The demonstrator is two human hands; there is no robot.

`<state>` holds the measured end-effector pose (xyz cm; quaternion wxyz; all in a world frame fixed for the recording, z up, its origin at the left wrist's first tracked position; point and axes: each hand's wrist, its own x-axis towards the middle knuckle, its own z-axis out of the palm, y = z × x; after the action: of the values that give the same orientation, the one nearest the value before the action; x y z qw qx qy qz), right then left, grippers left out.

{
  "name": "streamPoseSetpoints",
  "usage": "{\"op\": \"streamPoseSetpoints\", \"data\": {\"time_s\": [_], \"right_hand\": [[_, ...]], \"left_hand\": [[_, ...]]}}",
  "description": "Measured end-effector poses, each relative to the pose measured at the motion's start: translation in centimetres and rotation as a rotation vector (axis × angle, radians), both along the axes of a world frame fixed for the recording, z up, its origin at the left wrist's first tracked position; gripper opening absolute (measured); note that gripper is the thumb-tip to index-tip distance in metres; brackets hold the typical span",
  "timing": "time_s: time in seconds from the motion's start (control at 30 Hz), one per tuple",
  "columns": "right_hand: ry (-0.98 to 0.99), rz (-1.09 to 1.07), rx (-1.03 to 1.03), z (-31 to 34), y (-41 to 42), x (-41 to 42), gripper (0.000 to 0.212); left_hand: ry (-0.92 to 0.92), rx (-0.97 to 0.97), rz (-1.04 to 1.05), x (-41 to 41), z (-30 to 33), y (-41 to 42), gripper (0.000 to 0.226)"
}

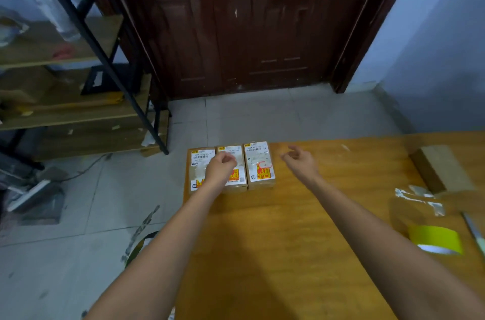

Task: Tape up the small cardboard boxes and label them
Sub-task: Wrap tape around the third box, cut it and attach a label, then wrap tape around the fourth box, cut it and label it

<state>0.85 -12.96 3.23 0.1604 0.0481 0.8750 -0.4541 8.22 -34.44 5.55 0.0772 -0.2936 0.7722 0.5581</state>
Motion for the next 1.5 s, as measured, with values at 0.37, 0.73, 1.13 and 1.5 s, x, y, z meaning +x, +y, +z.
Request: {"op": "streamPoseSetpoints", "data": {"time_s": [0.37, 0.73, 1.13, 1.5], "right_hand": [[0.223, -0.216, -0.035, 9.6, 9.7, 7.0, 0.046], [0.270, -0.368, -0.095, 11.4, 26.7, 13.2, 0.043], [0.201, -0.317, -0.128, 11.2, 47.9, 14.4, 0.041], [0.148, -0.222, -0.110, 9.4, 53.2, 7.0, 0.041]], "left_hand": [[0.214, 0.042, -0.185, 0.1, 9.8, 9.0, 0.006], [0.240, 0.001, -0.378, 3.1, 11.6, 27.7, 0.029], [0.212, 0.113, -0.202, 5.2, 9.5, 51.1, 0.024], [0.115, 0.095, -0.103, -0.9, 6.6, 54.6, 0.008]]}}
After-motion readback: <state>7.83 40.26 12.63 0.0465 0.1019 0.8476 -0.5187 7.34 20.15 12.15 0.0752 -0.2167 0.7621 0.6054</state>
